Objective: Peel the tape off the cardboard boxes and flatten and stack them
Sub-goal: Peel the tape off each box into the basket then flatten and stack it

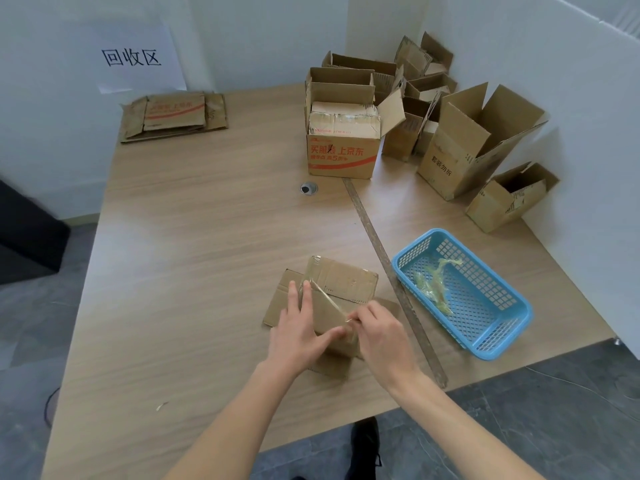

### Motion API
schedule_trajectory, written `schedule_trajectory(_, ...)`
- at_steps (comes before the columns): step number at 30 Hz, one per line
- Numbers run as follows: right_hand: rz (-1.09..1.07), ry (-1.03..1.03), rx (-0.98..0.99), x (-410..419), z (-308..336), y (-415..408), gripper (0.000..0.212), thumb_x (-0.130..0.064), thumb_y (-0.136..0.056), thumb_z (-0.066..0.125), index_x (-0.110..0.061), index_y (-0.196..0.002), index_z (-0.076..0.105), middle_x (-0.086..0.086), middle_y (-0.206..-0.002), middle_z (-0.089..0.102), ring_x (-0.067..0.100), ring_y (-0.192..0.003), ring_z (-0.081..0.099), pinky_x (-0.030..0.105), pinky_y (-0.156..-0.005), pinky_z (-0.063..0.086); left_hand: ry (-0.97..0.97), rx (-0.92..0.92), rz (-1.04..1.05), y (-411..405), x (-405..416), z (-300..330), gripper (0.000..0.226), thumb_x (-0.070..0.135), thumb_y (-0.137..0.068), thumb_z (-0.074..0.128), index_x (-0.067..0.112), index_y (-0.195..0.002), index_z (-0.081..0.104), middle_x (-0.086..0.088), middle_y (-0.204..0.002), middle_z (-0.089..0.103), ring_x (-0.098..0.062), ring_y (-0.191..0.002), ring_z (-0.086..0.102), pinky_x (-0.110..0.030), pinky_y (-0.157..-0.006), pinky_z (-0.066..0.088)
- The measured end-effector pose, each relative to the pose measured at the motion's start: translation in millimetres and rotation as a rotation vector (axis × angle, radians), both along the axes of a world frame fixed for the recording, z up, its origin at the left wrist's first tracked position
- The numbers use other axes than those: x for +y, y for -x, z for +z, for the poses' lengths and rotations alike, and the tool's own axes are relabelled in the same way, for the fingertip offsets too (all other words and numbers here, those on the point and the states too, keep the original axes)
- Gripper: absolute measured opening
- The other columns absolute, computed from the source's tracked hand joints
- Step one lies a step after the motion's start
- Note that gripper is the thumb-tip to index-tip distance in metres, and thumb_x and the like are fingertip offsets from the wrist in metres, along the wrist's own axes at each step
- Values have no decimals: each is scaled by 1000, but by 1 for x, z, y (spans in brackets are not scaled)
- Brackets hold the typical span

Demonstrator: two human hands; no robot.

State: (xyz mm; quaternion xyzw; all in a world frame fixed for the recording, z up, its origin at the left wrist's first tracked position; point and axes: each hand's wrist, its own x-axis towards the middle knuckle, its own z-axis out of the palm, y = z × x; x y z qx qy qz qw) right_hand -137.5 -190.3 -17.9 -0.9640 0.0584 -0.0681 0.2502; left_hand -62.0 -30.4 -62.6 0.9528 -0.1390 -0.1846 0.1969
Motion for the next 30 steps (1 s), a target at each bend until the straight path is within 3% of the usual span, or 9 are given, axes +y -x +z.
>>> schedule_trajectory(6,35,-229,193,-5,25,-24,10,-18,-95,65,-18,-86,70,-10,-84,65,9,-79,61,29,-75,51,-5,24,62,0,-8,2,118,83,-78,56,31,-161,-11,-2,-170,-1,-36,-141,40,-49,-97,45)
schedule_trajectory(9,-132,-428,164,-26,25,-36,8,-20,-94,70,-18,-91,76,-11,-76,70,4,-70,65,26,-73,54,-14,34,101,0,-14,3,121,88,-76,53,30,-161,-11,-1,-169,3,-34,-141,39,-49,-98,45)
schedule_trajectory(12,-114,-533,149,-50,15,-32,26,-19,-92,74,-22,-118,73,-12,-105,69,3,-92,67,27,-87,58,-42,15,72,1,-15,3,121,90,-76,48,28,-160,-14,-2,-168,3,-34,-140,38,-50,-97,47)
schedule_trajectory(15,206,-340,237,-61,1,-18,68,-16,-86,80,-30,-146,51,-21,-133,49,-4,-117,54,17,-104,46,-45,5,50,1,-12,0,120,92,-75,43,29,-159,-15,-2,-167,3,-34,-140,39,-50,-94,48)
schedule_trajectory(17,356,-153,215,-67,-5,-15,75,-9,-82,80,-29,-147,49,-18,-138,45,-4,-125,47,14,-108,36,-34,3,50,1,-11,-2,120,93,-73,42,31,-159,-16,-1,-167,3,-33,-142,36,-50,-94,48)
schedule_trajectory(20,488,15,108,-71,-2,-21,55,0,-81,77,-16,-131,63,-3,-129,57,13,-116,57,28,-97,48,-12,3,7,-2,-7,-4,122,97,-68,37,33,-159,-16,3,-167,1,-29,-146,30,-49,-95,48)
schedule_trajectory(23,604,191,61,-69,8,-34,24,-16,-89,74,-14,-113,70,0,-111,63,21,-103,60,40,-75,55,28,32,-71,-9,-3,-4,121,93,-70,46,38,-158,-17,9,-166,-1,-26,-148,26,-49,-99,45)
schedule_trajectory(27,803,310,-34,-57,16,-48,15,-25,-98,62,-13,-90,66,0,-98,61,19,-97,56,37,-70,55,63,50,-103,-14,-3,-4,124,98,-63,43,44,-157,-17,16,-164,-1,-23,-148,26,-47,-99,44)
schedule_trajectory(30,867,290,-76,-50,13,-54,15,-21,-96,66,-10,-87,62,5,-112,62,21,-112,58,31,-75,57,97,51,-88,-15,0,-6,129,107,-53,31,47,-156,-16,19,-163,0,-20,-146,25,-48,-100,44)
